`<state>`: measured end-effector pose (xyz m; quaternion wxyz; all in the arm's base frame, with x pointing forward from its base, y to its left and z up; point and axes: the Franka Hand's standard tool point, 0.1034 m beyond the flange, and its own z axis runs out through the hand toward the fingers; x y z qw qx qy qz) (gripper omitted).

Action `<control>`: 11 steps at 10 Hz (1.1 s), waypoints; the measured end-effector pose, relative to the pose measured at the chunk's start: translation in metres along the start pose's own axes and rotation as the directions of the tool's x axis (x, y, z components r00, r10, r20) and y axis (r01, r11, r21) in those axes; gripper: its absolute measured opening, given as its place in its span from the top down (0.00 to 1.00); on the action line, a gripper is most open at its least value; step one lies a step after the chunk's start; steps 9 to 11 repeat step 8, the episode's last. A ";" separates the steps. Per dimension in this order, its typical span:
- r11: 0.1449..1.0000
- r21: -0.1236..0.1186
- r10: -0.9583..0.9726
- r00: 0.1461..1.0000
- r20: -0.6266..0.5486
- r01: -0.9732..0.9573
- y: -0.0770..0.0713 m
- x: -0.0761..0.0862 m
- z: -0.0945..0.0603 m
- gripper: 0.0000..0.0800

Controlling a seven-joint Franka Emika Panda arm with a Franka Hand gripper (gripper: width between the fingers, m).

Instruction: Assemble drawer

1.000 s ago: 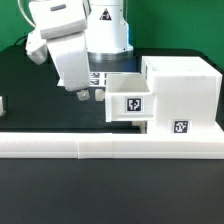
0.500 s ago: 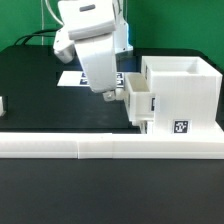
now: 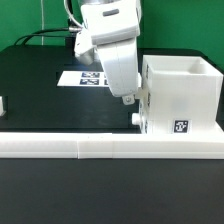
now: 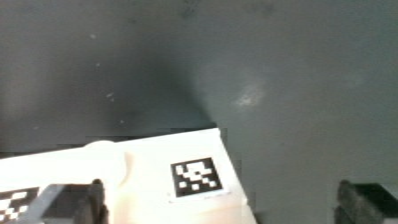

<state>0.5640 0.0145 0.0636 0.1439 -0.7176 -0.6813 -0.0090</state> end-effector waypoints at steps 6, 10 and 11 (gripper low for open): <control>0.999 -0.023 0.028 1.000 0.009 -0.028 -0.005 -0.043 -0.018 0.19; 0.999 -0.018 0.034 0.999 0.008 -0.034 -0.006 -0.043 -0.015 0.19; 0.999 -0.018 0.034 0.999 0.008 -0.034 -0.006 -0.043 -0.015 0.19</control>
Offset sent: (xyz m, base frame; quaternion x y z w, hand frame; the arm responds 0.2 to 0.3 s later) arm -0.0167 -0.0443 0.0056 0.0123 -0.0193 -0.0010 0.9997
